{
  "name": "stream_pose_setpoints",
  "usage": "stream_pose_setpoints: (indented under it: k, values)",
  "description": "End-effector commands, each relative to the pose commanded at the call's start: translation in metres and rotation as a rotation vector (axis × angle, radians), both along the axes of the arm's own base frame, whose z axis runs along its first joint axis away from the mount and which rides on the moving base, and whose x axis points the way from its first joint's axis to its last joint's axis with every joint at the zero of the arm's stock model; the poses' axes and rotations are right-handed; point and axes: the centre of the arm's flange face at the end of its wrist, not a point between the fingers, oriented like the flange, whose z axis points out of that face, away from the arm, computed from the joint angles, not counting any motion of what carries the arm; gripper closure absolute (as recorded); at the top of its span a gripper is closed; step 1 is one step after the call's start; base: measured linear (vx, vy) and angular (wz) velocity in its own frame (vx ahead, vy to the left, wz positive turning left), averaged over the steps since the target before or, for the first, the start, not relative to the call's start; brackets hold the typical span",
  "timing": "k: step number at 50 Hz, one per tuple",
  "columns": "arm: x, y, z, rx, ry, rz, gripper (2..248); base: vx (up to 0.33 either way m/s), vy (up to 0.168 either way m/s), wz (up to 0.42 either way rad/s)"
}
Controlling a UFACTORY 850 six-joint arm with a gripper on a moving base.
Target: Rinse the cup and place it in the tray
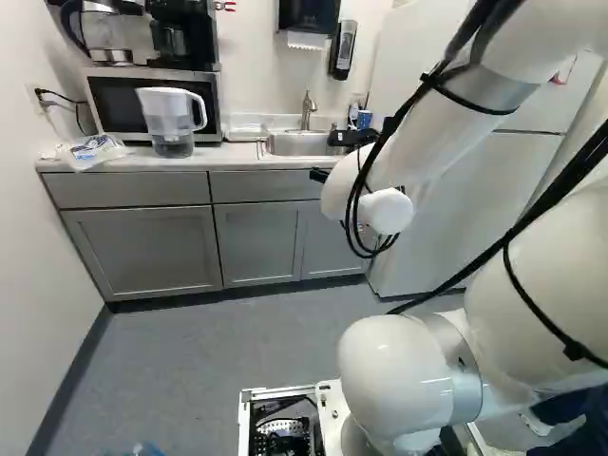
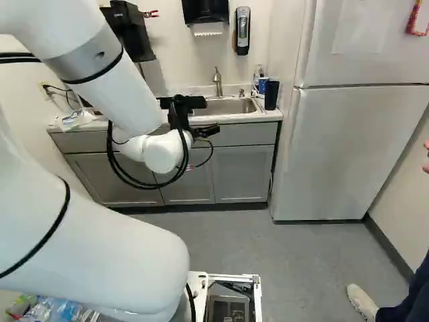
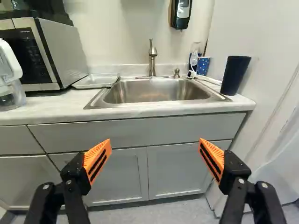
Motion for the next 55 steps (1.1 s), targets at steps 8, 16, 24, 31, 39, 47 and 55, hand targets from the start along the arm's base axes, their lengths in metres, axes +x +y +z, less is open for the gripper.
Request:
stream_pose_setpoints:
  k: [8,16,24,31,39,47,55]
  values:
    - [0.007,0.000,0.008,0.000,-0.012,0.000,3,0.000,0.000,0.000]
    - [0.013,0.000,0.016,-0.001,-0.023,0.001,3,0.000,0.000,0.000]
    - [0.020,0.000,0.024,-0.001,-0.034,0.001,3,0.000,0.000,0.000]
    - [0.026,0.000,0.031,-0.002,-0.043,0.002,3,0.000,0.000,0.000]
    - [0.032,0.000,0.039,-0.002,-0.054,0.002,3,0.000,0.000,0.000]
    - [0.038,0.000,0.047,-0.002,-0.065,0.003,3,0.000,0.000,0.000]
    - [0.044,0.000,0.055,-0.003,-0.076,0.003,3,0.000,0.000,0.000]
